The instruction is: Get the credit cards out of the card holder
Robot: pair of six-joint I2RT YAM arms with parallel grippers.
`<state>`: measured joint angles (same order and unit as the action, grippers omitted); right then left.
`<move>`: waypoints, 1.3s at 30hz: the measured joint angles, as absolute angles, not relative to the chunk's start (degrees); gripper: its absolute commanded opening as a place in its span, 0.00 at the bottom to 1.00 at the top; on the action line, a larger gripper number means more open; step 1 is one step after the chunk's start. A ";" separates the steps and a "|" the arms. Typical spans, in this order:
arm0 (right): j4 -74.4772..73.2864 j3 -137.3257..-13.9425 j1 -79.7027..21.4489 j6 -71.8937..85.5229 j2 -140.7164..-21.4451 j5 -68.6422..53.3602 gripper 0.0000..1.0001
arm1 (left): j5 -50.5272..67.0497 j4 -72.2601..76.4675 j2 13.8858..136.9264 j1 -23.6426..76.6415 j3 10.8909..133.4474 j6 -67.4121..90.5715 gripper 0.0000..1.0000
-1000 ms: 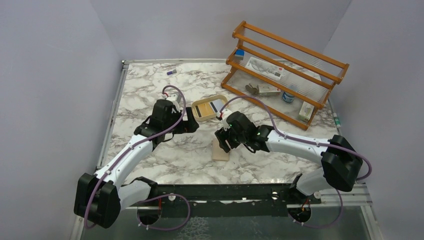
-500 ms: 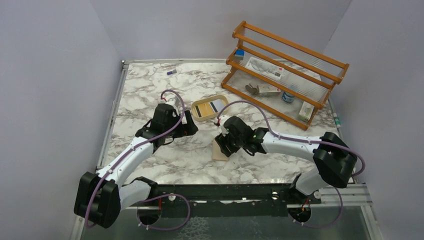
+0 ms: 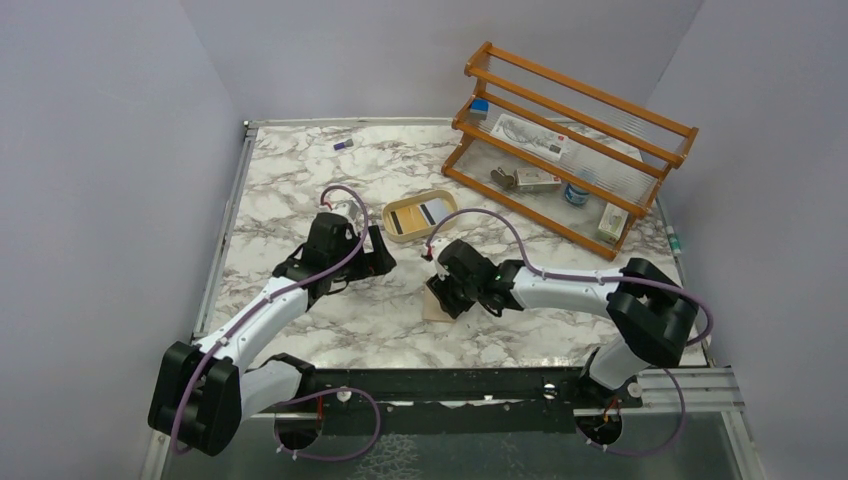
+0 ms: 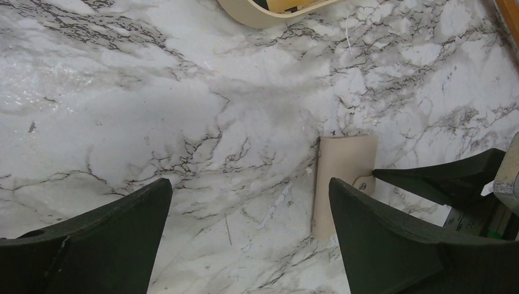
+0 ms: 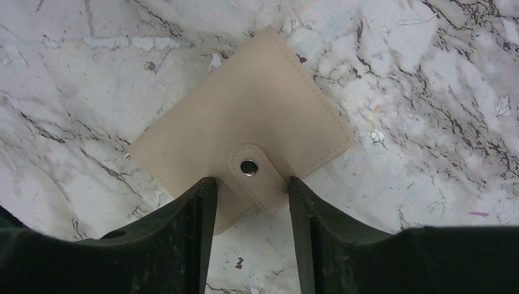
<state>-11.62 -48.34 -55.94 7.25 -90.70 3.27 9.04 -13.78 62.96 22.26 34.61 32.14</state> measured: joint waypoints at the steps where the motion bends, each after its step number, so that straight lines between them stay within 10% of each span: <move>1: -11.40 -48.36 -56.05 7.49 -90.76 3.57 0.50 | 9.04 -13.72 62.96 22.26 34.46 32.25 0.99; 19: -3.62 -49.28 -56.29 10.02 -94.30 6.02 0.01 | 11.05 -5.85 66.37 24.34 28.29 36.67 0.99; 39: 7.68 -38.61 -54.92 11.18 -85.78 -2.70 0.01 | 9.41 12.51 75.75 31.48 26.11 43.20 0.95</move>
